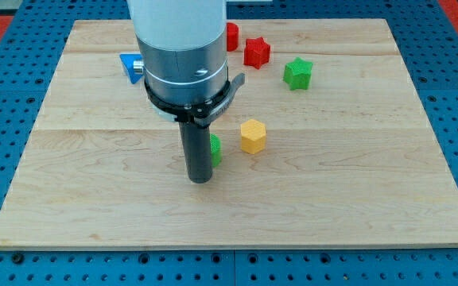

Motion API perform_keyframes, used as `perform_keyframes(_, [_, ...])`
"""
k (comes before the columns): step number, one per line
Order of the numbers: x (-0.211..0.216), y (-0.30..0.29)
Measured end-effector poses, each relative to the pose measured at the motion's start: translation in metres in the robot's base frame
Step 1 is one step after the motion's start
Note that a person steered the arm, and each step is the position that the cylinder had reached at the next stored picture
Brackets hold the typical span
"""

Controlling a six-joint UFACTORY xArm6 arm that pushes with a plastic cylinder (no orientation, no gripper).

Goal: Place the blue cube towards the top left side of the green circle

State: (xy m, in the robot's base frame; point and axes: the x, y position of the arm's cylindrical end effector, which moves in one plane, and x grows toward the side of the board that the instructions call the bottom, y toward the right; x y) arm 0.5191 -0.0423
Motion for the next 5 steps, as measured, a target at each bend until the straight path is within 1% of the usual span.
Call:
perform_keyframes(1, [-0.016,-0.003])
perform_keyframes(3, [-0.018,0.005])
perform_keyframes(4, [-0.018,0.036])
perform_keyframes(5, [-0.031,0.021])
